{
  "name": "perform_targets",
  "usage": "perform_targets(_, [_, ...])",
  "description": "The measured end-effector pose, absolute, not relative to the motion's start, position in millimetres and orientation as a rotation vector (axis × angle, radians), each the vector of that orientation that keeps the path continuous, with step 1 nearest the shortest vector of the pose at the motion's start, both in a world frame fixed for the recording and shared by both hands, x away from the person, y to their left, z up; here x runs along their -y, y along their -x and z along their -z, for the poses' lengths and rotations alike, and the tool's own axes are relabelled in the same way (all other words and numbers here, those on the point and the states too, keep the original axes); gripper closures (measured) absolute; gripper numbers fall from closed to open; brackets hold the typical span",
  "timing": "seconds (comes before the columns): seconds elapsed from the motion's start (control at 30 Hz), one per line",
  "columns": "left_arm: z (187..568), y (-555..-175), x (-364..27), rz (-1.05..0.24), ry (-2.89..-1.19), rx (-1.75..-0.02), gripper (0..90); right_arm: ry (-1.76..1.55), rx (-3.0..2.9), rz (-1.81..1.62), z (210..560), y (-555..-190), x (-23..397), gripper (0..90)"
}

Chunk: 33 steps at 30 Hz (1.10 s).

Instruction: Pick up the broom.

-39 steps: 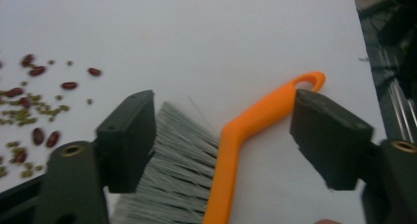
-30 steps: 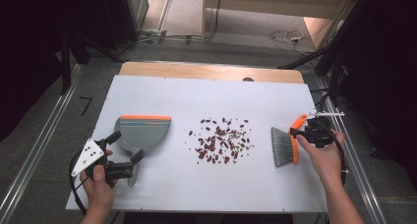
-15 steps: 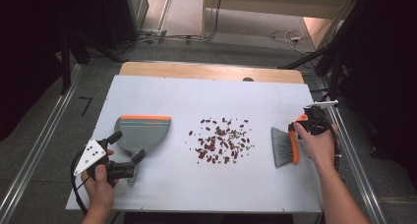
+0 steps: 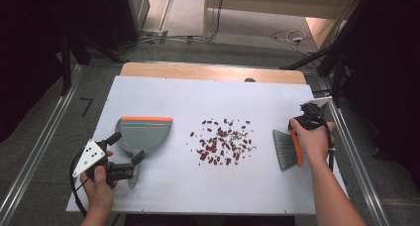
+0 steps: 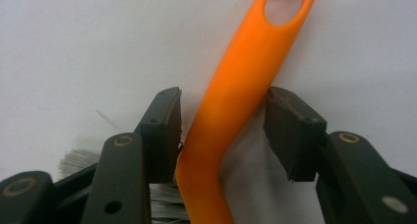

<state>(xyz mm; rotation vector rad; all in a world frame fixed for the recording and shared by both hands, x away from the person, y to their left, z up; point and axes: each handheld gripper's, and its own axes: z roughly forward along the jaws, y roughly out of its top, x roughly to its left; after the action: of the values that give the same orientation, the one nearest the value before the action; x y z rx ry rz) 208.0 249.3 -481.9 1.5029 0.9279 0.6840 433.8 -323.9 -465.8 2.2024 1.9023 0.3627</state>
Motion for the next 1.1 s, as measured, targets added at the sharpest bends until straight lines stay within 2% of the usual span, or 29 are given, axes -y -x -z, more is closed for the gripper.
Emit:
perform_targets(0.5, [482,-208,-244,-0.687,-1.52,-0.917,0.0,-2.174,-1.892,-0.307,468,-434,318,52.5])
perform_targets(0.6, [481,-208,-243,-0.692,-1.522,-0.919,0.0,-2.183,-1.886,-0.316,467,-433,319,65.7])
perform_targets(0.67, [481,-207,-243,-0.694,-1.523,-0.918,0.0,-2.182,-1.891,-0.342,467,-432,322,67.0])
perform_targets(0.9, [481,-207,-243,-0.698,-1.529,-0.913,0.0,-2.165,-1.916,-0.425,468,-427,329,67.7])
perform_targets(1.1, [479,-207,-238,-0.698,-1.533,-0.907,0.0,-2.056,-1.928,-0.683,472,-407,341,67.9])
